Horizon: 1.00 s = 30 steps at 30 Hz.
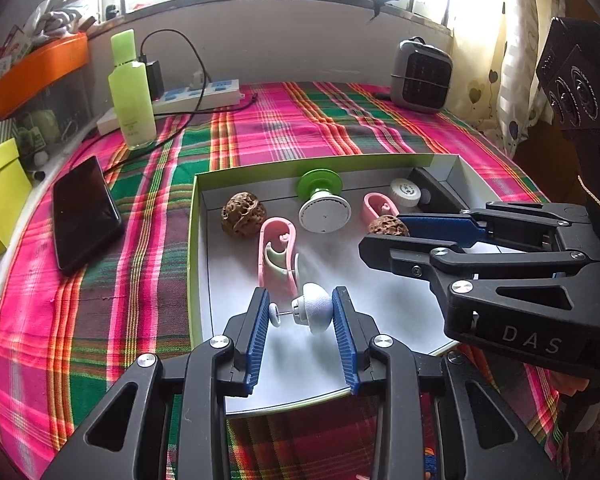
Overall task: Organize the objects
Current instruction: 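Carry the walnut (right gripper) and white suction item (left gripper) into the box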
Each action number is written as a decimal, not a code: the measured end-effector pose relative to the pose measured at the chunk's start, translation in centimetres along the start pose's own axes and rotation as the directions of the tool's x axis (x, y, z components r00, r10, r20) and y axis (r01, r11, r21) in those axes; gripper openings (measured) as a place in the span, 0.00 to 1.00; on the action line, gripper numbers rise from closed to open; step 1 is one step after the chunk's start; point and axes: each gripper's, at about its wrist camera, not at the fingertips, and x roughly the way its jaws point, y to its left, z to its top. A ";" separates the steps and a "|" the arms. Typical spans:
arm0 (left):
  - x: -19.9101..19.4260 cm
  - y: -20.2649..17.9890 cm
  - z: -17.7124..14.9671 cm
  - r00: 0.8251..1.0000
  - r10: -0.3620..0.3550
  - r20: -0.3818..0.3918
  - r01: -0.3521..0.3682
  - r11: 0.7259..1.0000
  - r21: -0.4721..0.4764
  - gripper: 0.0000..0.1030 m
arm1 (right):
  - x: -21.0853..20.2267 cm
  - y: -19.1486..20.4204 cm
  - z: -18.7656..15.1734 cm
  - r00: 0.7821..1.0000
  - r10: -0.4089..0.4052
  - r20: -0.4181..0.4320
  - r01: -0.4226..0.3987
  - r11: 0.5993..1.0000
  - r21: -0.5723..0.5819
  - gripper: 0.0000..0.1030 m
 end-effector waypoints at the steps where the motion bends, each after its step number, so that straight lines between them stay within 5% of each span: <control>1: 0.0 0.0 0.0 1.000 -0.001 0.002 0.001 1.000 0.000 0.29 | 0.1 0.0 0.1 1.000 0.006 -0.003 -0.006 1.000 -0.004 0.31; 30: 0.1 0.0 0.1 1.000 0.004 0.007 -0.004 1.000 -0.002 0.33 | 1.2 0.5 0.9 0.999 0.006 -0.032 -0.007 1.000 -0.021 0.31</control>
